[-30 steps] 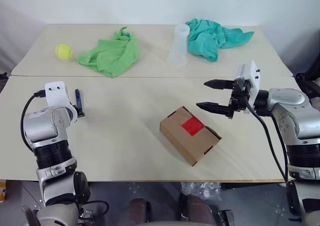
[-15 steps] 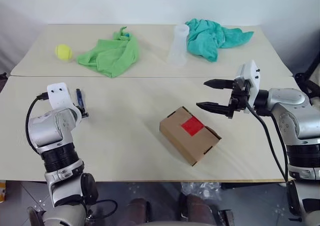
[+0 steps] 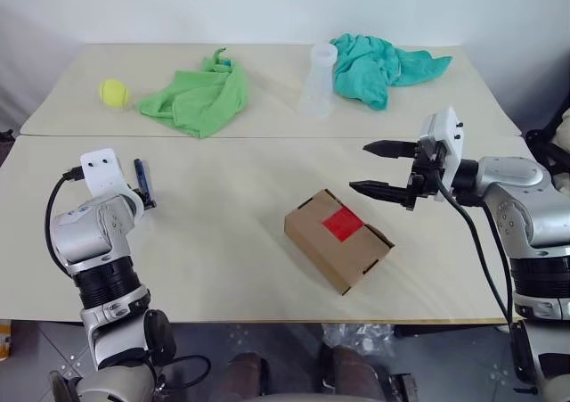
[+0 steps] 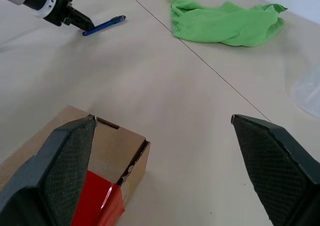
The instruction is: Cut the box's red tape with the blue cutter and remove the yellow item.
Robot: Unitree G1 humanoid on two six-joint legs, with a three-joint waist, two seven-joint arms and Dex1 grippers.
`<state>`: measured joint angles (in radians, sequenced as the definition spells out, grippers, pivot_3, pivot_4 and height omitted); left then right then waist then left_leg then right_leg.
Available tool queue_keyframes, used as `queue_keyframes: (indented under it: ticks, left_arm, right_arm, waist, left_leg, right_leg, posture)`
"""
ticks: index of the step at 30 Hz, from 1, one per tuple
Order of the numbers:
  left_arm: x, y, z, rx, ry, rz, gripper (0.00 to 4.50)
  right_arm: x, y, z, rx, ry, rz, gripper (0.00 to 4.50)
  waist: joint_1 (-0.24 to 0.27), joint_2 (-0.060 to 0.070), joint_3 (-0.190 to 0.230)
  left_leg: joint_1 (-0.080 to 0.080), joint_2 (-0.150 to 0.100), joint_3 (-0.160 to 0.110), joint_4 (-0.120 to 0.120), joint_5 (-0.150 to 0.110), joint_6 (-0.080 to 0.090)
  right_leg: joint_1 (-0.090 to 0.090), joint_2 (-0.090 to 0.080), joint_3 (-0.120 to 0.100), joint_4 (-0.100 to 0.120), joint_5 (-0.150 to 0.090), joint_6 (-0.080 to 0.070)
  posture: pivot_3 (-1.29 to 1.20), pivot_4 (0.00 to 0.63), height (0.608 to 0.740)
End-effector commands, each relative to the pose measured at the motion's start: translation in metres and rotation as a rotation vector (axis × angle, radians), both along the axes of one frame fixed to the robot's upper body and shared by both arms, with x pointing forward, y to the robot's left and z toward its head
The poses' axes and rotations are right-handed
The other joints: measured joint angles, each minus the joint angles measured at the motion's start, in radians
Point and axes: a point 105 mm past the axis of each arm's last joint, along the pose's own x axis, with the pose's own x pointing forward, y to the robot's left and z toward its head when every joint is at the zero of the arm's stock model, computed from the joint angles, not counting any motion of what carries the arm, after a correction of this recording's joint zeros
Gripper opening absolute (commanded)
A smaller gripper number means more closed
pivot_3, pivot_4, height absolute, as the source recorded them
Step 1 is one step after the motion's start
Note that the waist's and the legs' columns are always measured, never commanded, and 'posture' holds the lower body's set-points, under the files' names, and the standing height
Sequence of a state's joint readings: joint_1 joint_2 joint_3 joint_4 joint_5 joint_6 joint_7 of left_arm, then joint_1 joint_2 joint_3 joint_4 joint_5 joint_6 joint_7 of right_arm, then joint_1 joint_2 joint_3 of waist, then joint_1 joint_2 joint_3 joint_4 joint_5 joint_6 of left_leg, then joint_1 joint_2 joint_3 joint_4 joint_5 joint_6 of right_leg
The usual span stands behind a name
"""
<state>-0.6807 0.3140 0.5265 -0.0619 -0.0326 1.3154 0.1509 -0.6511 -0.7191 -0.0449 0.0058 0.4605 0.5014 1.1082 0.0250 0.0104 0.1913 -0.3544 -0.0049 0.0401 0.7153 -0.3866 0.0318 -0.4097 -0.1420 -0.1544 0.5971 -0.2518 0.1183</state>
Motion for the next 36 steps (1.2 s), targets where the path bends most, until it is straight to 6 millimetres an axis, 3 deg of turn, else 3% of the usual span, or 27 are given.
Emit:
queue_keyframes:
  ticks: [1,5,20,24,29,32,34,36]
  left_arm:
    - [-0.003,0.004,-0.009,-0.007,0.032,0.019,1.49]
    - [-0.003,0.004,-0.01,-0.011,0.032,0.017,0.29]
    - [-0.006,0.007,-0.014,-0.017,0.039,0.031,0.14]
    - [-0.005,0.003,-0.012,-0.011,0.047,-0.04,0.14]
    - [-0.001,-0.023,-0.004,0.011,0.065,-0.391,0.14]
    - [-0.005,-0.052,0.009,0.124,0.044,-0.731,0.14]
    - [-0.011,-0.063,0.012,0.164,0.042,-0.864,0.14]
    - [-0.025,-0.084,0.015,0.185,0.03,-1.088,0.05]
  right_arm:
    - [-0.004,0.002,0.011,-0.009,-0.05,0.01,4.5]
    - [-0.004,0.002,0.011,-0.009,-0.05,0.01,4.5]
    - [-0.002,0.001,0.011,-0.012,-0.05,0.005,4.5]
    - [-0.003,-0.001,0.013,-0.017,-0.055,-0.006,4.5]
    - [-0.008,0.0,0.022,-0.042,-0.079,-0.03,4.5]
    - [-0.018,0.017,0.03,-0.063,-0.091,-0.002,4.5]
    - [-0.024,0.026,0.031,-0.074,-0.075,0.018,4.5]
    - [-0.034,0.049,0.035,-0.061,-0.086,0.063,4.32]
  waist:
    - [-0.001,0.0,0.0]
    - [-0.003,0.0,0.0]
    - [-0.003,0.0,0.0]
    - [-0.003,0.0,0.0]
    - [-0.003,0.0,0.0]
    - [0.0,0.001,0.0]
    - [0.0,0.001,0.0]
    - [-0.003,0.001,0.001]
  left_leg:
    - [0.0,0.0,0.0,0.0,0.0,0.0]
    - [0.0,0.0,0.0,0.0,0.0,0.0]
    - [0.001,0.0,0.001,0.0,0.0,0.0]
    - [0.001,0.0,0.001,0.0,0.0,0.0]
    - [0.001,0.0,0.001,-0.001,0.0,0.0]
    - [0.0,0.0,0.0,-0.001,0.0,-0.001]
    - [0.0,0.0,0.0,-0.001,-0.001,-0.001]
    - [-0.001,0.0,-0.001,-0.001,-0.001,-0.001]
  right_leg:
    - [0.0,0.0,0.0,0.0,0.0,0.0]
    - [0.0,0.0,0.0,0.0,0.0,0.0]
    - [0.0,0.0,0.001,0.0,0.0,0.0]
    - [0.0,0.0,0.001,0.0,0.0,0.0]
    - [-0.001,0.0,0.001,0.0,0.0,0.0]
    - [-0.001,0.0,0.001,0.0,0.0,0.0]
    - [-0.001,0.0,0.001,-0.001,0.0,0.0]
    - [-0.001,-0.001,0.001,-0.003,0.0,0.0]
  posture:
    - [0.0,0.15,0.74]
    - [0.0,0.15,0.74]
    - [0.0,0.15,0.74]
    - [0.0,0.15,0.74]
    - [0.0,0.15,0.74]
    - [0.0,0.15,0.74]
    - [0.0,0.15,0.74]
    - [0.0,0.15,0.74]
